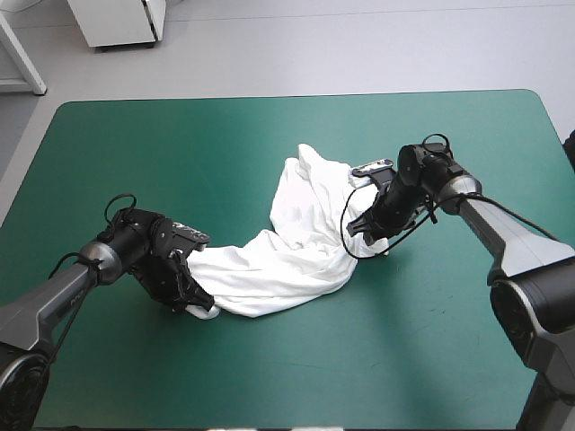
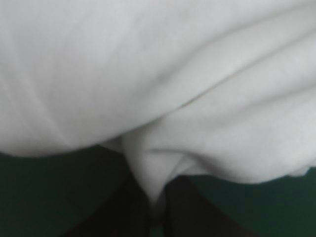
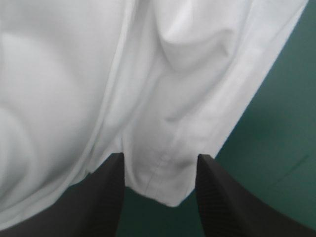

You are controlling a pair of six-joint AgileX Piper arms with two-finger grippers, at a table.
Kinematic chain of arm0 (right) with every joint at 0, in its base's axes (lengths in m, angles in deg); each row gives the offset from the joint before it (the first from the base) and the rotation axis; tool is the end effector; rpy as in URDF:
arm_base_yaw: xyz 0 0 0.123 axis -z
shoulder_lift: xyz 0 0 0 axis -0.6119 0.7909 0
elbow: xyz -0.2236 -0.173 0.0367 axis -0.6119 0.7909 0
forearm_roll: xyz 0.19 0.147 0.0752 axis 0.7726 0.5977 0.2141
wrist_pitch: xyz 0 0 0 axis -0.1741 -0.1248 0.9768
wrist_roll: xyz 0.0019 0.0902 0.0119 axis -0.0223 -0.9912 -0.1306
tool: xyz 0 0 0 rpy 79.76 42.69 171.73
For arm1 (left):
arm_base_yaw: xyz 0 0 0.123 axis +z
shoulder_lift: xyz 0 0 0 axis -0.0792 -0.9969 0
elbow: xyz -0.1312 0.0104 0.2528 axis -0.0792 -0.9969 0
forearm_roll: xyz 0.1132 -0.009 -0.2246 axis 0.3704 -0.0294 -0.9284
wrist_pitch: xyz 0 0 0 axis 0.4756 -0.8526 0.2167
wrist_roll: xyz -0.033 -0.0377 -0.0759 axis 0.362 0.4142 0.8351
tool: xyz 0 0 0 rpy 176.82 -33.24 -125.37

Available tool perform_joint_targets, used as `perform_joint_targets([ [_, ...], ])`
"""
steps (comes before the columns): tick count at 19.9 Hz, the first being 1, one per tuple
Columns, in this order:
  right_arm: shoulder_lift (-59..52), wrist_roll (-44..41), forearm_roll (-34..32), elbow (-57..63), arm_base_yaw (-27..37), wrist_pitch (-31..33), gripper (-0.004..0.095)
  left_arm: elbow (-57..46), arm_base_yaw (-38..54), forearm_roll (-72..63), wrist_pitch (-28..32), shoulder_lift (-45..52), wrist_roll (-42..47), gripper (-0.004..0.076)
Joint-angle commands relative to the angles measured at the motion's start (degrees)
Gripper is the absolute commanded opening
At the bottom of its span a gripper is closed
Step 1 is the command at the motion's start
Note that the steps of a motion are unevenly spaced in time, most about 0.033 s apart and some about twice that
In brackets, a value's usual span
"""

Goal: Fold the cloth

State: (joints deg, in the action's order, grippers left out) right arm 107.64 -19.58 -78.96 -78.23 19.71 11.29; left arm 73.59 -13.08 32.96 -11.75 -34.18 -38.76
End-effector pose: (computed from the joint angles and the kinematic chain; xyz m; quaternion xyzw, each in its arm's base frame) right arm 0.3615 0.1331 0.2409 -0.2366 0.9629 0.0888 0.0946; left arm 0.2503 -0.0835 0.2138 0.2336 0.9721 -0.0209 0.0011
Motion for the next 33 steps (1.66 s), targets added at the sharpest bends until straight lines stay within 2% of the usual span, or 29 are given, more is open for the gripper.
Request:
perform_joint_targets([
  [1,0.1,0.8,0.8,-2.3,0.1,-0.1,0.0441,1.1,-0.1,-1.1,-1.6,1.9,0.1,-0.0009],
  [5,2.1,1.0,1.5,-2.3,0.1,0.6,0.0432,1.1,-0.1,-0.9,-1.9,1.9,0.0,-0.0009],
  [7,2.1,1.0,1.6,-2.3,0.1,1.7,0.0298,1.1,-0.1,-0.9,-1.9,1.9,0.0,-0.0009],
  [8,2.1,1.0,1.6,-2.3,0.1,2.7,0.0155,1.1,-0.1,-0.9,-1.9,1.9,0.0,-0.0009],
  [9,2.1,1.0,1.6,-2.3,0.1,3.2,0.0096,1.1,-0.1,-0.9,-1.9,1.9,0.0,-0.0009],
  [10,2.1,1.4,1.6,-2.3,0.1,4.2,-0.0017,1.1,-0.1,-0.9,-1.8,1.9,0.0,-0.0009],
  [14,0.9,1.0,1.1,-2.3,0.1,8.1,-0.0015,1.6,-0.1,-0.8,-1.7,1.9,-0.8,-0.0009],
  [16,-2.6,-0.1,-1.1,-2.3,0.1,8.1,-0.0015,4.0,-0.1,-1.0,-5.1,2.8,-1.8,-0.0009],
  [18,-7.3,-1.1,-3.7,-2.3,0.8,8.1,-0.0015,8.2,-0.1,-0.9,-7.9,5.6,-1.6,-0.0009],
  [21,-15.6,-2.4,-3.9,-2.3,3.6,8.1,-0.0015,15.9,-0.1,-0.9,-12.9,11.1,-1.3,-0.0009],
  [26,-27.1,-4.2,-4.6,-4.5,4.1,8.1,-0.0015,23.4,-0.1,-0.9,-12.9,21.2,-0.4,-0.0009],
  [28,-32.8,-5.5,-4.6,-10.4,4.1,8.1,-0.0015,28.7,-0.1,-0.9,-12.9,25.9,-0.4,-0.0009],
  [33,-37.2,-6.8,-5.2,-25.9,4.1,7.9,-0.0015,45.0,-0.1,-0.9,-12.9,28.0,-1.6,-0.0009],
])
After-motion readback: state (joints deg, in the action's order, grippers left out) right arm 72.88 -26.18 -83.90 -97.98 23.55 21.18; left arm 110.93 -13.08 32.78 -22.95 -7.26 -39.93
